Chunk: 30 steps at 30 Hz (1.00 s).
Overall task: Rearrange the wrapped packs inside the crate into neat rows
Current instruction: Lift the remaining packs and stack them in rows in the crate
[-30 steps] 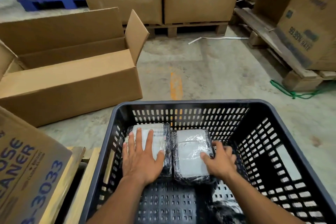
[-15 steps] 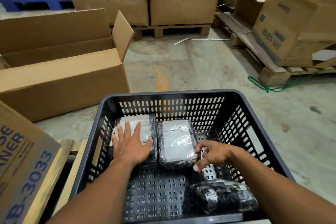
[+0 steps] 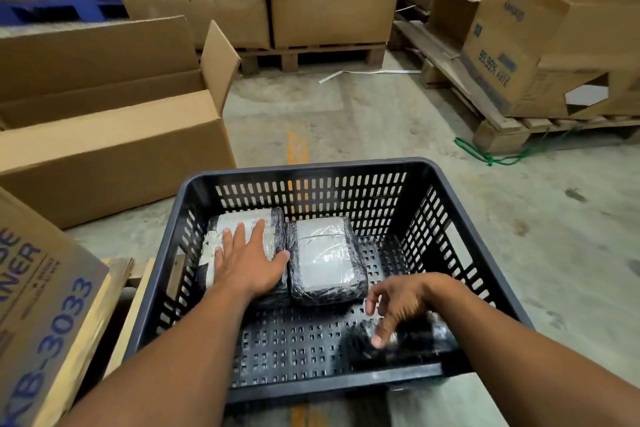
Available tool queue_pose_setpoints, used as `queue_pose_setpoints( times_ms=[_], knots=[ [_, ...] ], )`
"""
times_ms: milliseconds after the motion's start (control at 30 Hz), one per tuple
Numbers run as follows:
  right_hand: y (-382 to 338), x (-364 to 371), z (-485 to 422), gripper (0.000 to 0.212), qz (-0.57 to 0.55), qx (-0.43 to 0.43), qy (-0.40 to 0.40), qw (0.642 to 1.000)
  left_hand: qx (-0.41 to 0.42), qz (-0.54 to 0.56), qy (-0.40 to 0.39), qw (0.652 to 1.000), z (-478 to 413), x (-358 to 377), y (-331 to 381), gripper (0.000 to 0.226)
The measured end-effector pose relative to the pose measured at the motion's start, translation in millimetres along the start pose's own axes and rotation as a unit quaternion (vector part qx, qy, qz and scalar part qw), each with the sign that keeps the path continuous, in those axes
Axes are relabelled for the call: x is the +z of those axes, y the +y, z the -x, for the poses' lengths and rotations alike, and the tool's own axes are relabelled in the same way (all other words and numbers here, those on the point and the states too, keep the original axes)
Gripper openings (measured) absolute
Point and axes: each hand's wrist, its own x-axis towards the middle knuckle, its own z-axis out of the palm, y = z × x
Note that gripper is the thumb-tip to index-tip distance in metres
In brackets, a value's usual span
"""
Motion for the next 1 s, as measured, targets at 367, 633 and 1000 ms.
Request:
queue_pose_setpoints(
  times_ms=[367,633,1000],
  knots=[
    [-6,-7,-10,0.066,0.08,-0.06,0.176,0.979,0.007,0.01,-0.013,1.0,6,-3,12,0.086],
    [-23,-50,10,0.048,-0.092,-0.116,0.114,0.982,0.055,0.179,-0.034,0.982,8,-9,34,0.057],
    [-21,-77,-2,0.072,-0.452,-0.227,0.086,0.858,-0.045,0.461,-0.136,0.876,-9,-33,32,0.096]
  ],
)
